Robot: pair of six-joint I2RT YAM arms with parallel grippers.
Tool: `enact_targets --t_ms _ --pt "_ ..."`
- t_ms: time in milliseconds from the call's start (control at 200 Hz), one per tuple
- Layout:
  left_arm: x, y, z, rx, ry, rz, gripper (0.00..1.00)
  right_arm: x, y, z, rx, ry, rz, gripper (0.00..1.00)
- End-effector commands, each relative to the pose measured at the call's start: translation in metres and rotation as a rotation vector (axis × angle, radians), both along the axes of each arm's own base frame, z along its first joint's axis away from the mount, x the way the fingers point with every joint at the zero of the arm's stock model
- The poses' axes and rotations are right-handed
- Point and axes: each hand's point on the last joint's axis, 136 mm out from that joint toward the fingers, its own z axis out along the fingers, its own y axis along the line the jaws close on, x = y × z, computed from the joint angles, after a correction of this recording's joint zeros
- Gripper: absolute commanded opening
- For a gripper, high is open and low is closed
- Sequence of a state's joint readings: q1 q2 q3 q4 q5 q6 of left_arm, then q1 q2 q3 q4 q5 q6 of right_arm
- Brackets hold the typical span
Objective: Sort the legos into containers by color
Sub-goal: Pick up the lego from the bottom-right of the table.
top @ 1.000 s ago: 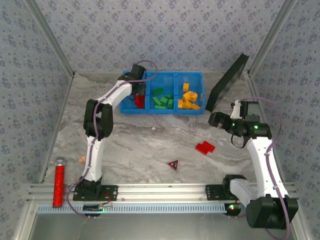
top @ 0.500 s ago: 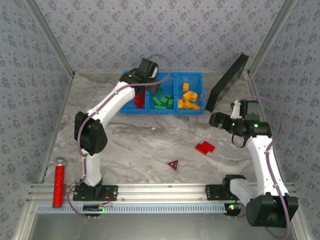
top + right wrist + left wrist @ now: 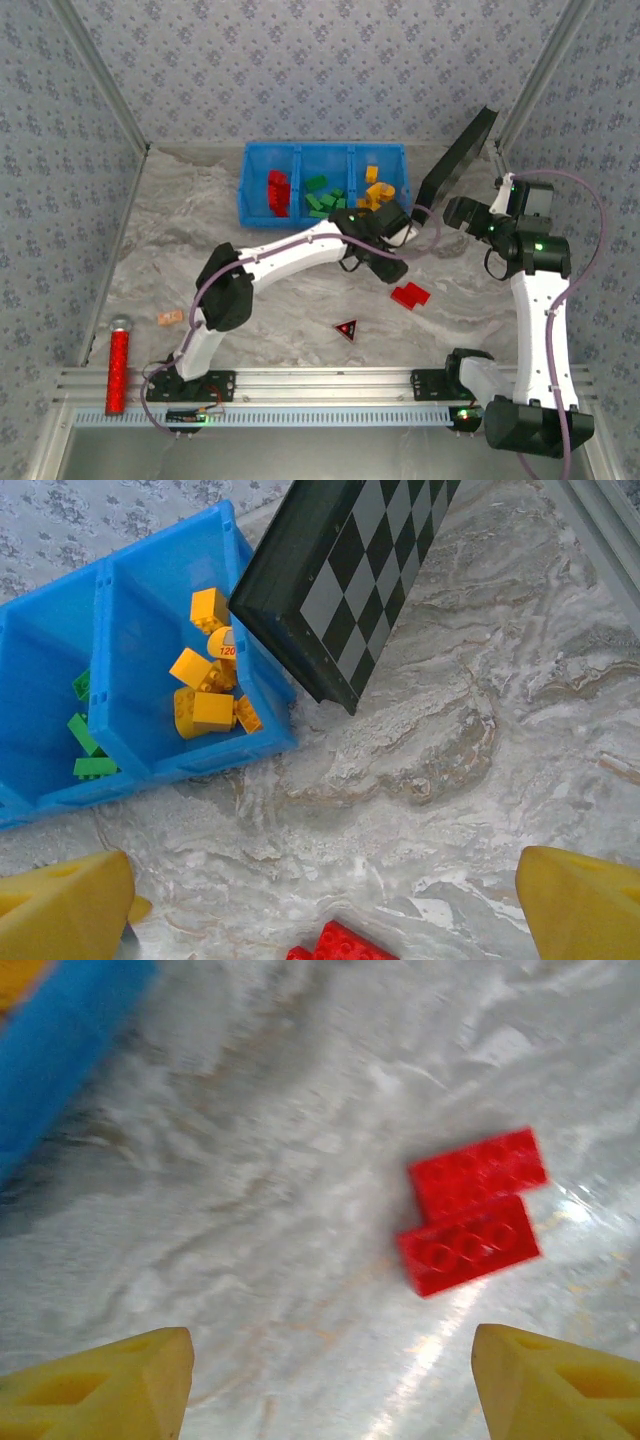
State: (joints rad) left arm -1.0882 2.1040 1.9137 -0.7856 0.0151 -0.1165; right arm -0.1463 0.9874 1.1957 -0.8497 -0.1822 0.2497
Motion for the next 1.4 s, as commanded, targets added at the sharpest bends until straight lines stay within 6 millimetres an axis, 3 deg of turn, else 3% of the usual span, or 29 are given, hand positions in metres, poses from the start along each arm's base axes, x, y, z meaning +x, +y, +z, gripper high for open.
enact_targets --t_ms 0,215,405,750,1079,1394 --pt "-0.022 -0.007 -0.021 0.012 0.06 -0.076 0.75 -0.005 -0.002 0.014 -0.029 -0.029 0.011 1.0" --pt "-0.056 -0.008 -0.059 0.077 0.073 -0.378 0.76 -0.007 0.001 0.013 -0.019 -0.036 0.022 1.0" --pt "-0.052 0.001 -0.071 0.125 -0.08 -0.587 0.78 -0.007 0.004 0.013 -0.012 -0.042 0.03 1.0" --pt "-0.033 -0.027 -0.072 0.057 -0.297 -0.667 0.81 -0.009 0.005 0.014 -0.011 -0.049 0.033 1.0" --pt "-0.037 -0.045 -0.077 0.025 -0.302 -0.729 0.82 -0.011 0.006 0.017 -0.01 -0.066 0.037 1.0" --pt "-0.036 -0.05 -0.096 0.063 -0.255 -0.749 0.81 -0.012 0.005 0.02 -0.02 -0.078 0.032 1.0"
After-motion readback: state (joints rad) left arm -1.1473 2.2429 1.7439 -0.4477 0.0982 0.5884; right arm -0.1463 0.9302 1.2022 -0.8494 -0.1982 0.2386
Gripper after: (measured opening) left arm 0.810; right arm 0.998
